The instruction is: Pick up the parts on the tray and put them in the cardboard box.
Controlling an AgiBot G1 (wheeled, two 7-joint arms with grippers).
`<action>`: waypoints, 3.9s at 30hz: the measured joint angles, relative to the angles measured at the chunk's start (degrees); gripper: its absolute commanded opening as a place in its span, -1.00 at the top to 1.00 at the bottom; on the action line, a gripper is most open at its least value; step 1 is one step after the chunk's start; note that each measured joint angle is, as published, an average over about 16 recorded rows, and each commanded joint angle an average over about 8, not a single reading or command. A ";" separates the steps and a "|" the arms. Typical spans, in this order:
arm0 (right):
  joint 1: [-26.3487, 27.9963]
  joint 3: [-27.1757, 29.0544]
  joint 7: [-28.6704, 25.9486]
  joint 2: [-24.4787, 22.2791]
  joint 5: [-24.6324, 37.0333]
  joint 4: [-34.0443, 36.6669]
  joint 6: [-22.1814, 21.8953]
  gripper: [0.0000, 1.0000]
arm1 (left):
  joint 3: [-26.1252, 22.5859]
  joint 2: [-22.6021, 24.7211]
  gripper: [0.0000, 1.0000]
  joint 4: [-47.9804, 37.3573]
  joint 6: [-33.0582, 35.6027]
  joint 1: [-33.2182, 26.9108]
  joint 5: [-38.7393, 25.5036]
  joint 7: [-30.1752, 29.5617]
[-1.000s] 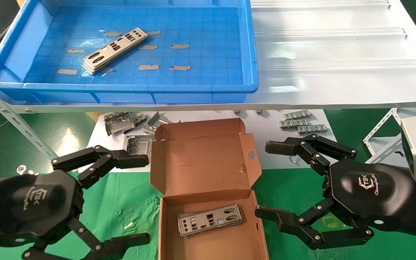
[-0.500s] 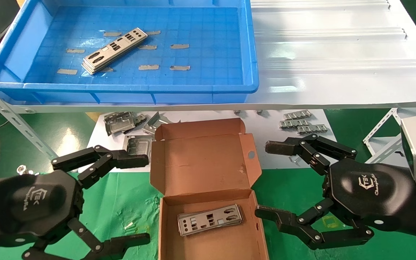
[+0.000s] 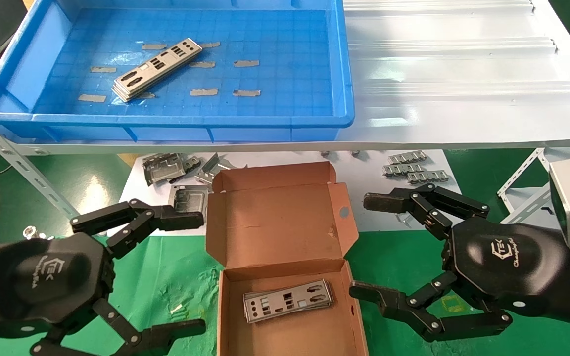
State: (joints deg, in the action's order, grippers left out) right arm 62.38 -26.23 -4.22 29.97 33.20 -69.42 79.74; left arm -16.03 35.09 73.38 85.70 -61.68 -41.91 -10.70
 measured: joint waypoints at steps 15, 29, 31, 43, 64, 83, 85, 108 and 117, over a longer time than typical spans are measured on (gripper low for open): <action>0.00 0.00 0.00 0.00 0.00 0.00 0.00 -1.00 | 0.00 0.00 -1.00 0.00 0.00 0.00 0.00 0.00; 0.00 0.00 0.00 0.00 0.00 0.00 0.00 -0.57 | 0.00 0.00 -1.00 0.00 0.00 0.00 0.00 0.00; 0.00 0.00 0.00 0.00 0.00 0.00 0.00 -0.07 | 0.00 0.00 -1.00 0.00 0.00 0.00 0.00 0.00; 0.00 0.00 0.00 0.00 0.00 0.00 0.00 1.00 | 0.00 0.00 -1.00 0.00 0.00 0.00 0.00 0.00; 0.00 0.00 0.00 0.00 0.00 0.00 0.00 1.00 | 0.00 0.00 -1.00 0.00 0.00 0.00 0.00 0.00; 0.00 0.00 0.00 0.00 0.00 0.00 0.00 1.00 | 0.00 0.00 -1.00 0.00 0.00 0.00 0.00 0.00; 0.00 0.00 0.00 0.00 0.00 0.00 0.00 1.00 | 0.00 0.00 -1.00 0.00 0.00 0.00 0.00 0.00; 0.00 0.00 0.00 0.00 0.00 0.00 0.00 1.00 | 0.00 0.00 -1.00 0.00 0.00 0.00 0.00 0.00; 0.00 0.00 0.00 0.00 0.00 0.00 0.00 1.00 | 0.01 -0.03 -1.00 0.03 -0.02 -0.04 -0.04 0.02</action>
State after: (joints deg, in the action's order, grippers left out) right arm 62.38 -26.23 -4.22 29.97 33.20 -69.42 79.74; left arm -16.02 35.06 73.41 85.68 -61.72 -41.95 -10.68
